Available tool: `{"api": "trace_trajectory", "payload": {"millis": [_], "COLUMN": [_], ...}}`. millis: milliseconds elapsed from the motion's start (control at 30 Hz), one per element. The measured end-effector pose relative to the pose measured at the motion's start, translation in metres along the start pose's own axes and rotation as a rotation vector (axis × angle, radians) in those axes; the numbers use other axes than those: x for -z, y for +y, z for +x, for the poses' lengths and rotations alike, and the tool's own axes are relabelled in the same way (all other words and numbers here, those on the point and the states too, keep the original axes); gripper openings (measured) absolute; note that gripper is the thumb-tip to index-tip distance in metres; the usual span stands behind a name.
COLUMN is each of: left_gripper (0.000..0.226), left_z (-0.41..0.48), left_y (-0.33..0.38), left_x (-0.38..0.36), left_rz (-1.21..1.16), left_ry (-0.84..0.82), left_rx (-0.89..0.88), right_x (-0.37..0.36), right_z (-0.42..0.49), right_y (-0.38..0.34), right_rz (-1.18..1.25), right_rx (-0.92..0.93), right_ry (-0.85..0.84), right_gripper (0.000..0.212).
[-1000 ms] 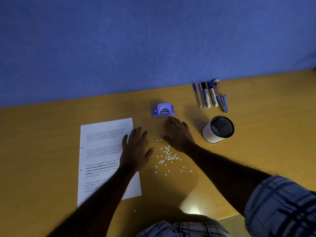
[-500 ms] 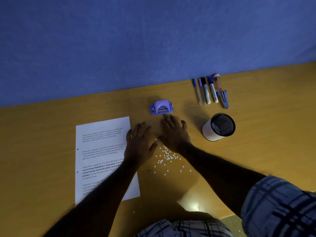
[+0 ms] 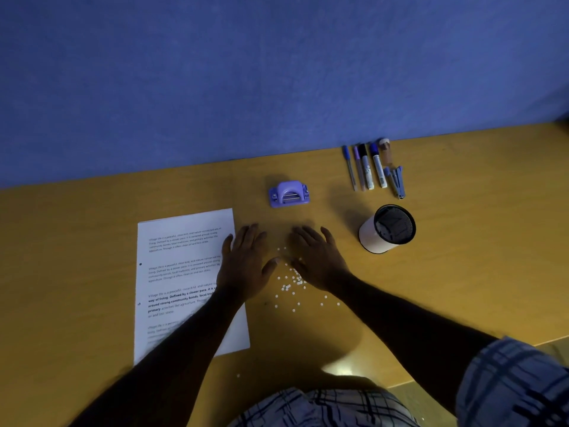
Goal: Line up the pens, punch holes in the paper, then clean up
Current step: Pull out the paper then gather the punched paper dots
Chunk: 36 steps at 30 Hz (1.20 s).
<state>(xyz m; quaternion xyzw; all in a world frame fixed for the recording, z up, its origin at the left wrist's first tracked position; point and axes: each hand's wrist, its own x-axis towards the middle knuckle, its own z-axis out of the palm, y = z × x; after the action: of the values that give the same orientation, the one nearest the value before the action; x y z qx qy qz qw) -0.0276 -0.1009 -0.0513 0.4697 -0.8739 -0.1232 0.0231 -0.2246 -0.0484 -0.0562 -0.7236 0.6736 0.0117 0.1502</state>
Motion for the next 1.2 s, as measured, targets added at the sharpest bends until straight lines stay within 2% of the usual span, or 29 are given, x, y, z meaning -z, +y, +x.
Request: {"api": "trace_trajectory", "payload": {"millis": [67, 133, 233, 300, 467, 567, 667, 767, 900, 1033, 1200], "left_gripper": [0.066, 0.063, 0.058, 0.057, 0.062, 0.064, 0.061, 0.058, 0.056, 0.057, 0.057], "left_z": [-0.006, -0.012, -0.02, -0.024, -0.029, -0.034, -0.042, -0.052, -0.071, -0.087, -0.096], "left_y": [-0.001, -0.001, 0.0, 0.0, 0.003, 0.003, 0.0, -0.006, -0.017, -0.025, -0.025], "left_x": [0.0, -0.001, -0.001, -0.002, -0.003, -0.004, -0.004, -0.001, 0.0, -0.002, -0.004], "left_rz": [0.015, 0.01, -0.018, -0.019, -0.013, -0.011, -0.038, -0.033, -0.067, -0.056, -0.059], "left_ry": [-0.019, -0.02, -0.015, -0.025, -0.061, -0.066, -0.04, -0.003, 0.038, 0.033, 0.035], "left_rx": [-0.018, -0.028, -0.028, -0.03, -0.044, -0.038, -0.016, -0.019, 0.002, 0.013, 0.0], "right_x": [-0.001, -0.001, 0.003, 0.006, 0.014, 0.016, 0.011, -0.006, -0.041, -0.073, -0.096], "right_z": [-0.012, -0.022, -0.029, -0.029, -0.026, -0.028, -0.044, -0.07, -0.102, -0.13, -0.14], "right_y": [-0.002, -0.003, -0.006, -0.009, -0.01, -0.003, -0.002, -0.016, -0.055, -0.088, -0.112], "right_rz": [0.061, 0.204, 0.409, 0.478, 0.596, 0.532, 0.365, 0.224, 0.133, 0.045, -0.075], "right_rx": [-0.001, -0.041, -0.181, -0.242, -0.278, -0.261, -0.113, 0.193, 0.477, 0.651, 0.684], "right_ry": [-0.011, 0.049, 0.319, 0.433, 0.383, 0.335, 0.287, 0.295, 0.11, 0.047, 0.006], "right_gripper": [0.059, 0.051, 0.036, 0.035, 0.047, 0.043, 0.037, 0.043, 0.056, 0.069, 0.075]}}
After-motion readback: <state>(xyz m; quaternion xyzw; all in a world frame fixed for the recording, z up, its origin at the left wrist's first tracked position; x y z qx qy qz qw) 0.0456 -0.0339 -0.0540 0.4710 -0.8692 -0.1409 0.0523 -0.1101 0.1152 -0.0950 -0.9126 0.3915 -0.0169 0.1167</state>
